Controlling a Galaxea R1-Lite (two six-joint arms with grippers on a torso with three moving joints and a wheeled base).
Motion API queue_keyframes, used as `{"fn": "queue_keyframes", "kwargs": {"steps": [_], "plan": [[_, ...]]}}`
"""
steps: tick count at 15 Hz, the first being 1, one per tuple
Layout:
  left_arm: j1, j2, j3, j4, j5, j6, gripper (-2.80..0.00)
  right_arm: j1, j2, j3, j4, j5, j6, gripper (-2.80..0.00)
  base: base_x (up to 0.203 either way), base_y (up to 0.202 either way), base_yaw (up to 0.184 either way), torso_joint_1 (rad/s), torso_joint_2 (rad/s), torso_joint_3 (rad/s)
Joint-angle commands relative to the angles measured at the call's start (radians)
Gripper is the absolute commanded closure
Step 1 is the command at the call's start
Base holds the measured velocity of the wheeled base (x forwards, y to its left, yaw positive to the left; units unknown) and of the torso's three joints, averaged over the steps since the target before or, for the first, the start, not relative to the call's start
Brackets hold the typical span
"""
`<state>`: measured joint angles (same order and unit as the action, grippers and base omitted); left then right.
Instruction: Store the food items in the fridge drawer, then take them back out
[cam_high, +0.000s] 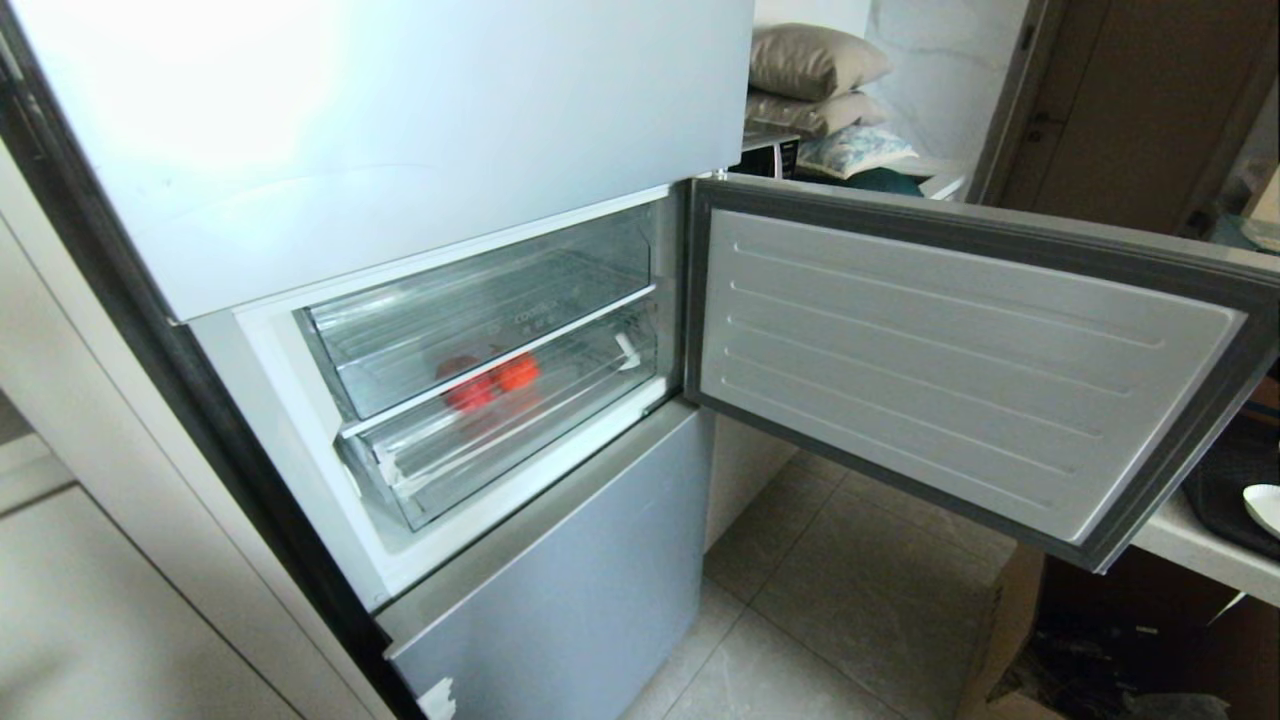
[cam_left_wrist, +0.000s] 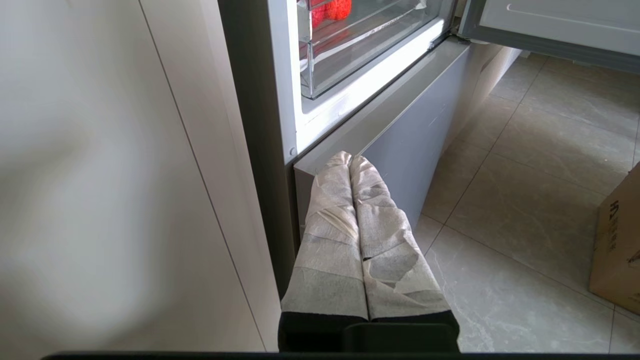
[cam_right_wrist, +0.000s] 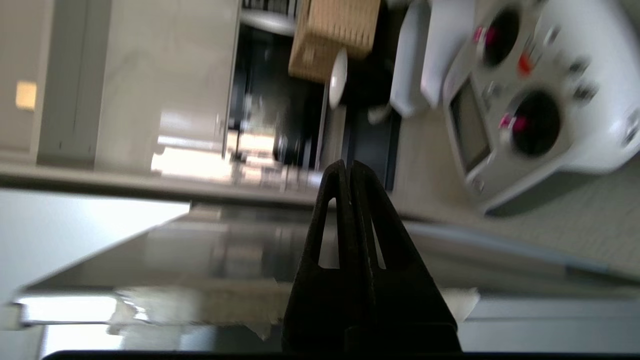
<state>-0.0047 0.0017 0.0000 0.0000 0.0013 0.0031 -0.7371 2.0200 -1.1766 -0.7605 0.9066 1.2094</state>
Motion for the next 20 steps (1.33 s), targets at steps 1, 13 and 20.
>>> {"fn": "queue_keyframes", "kwargs": {"steps": [1, 13, 20], "plan": [[0.000, 0.000, 0.000, 0.000, 0.000, 0.000, 0.00, 0.024, -0.007, -0.002, 0.023, 0.051, 0.007, 0.00, 0.000, 0.000, 0.000, 0.000, 0.00, 0.000], [0.000, 0.000, 0.000, 0.000, 0.000, 0.000, 0.00, -0.014, -0.770, 0.465, 0.102, 0.058, 0.011, 0.00, 0.000, 0.000, 0.000, 0.000, 0.00, 0.000], [0.000, 0.001, 0.000, 0.000, 0.000, -0.001, 0.00, 0.407, -0.653, 0.480, 0.264, -0.675, -0.219, 0.00, 0.000, 0.000, 0.000, 0.000, 0.00, 0.000]]}}
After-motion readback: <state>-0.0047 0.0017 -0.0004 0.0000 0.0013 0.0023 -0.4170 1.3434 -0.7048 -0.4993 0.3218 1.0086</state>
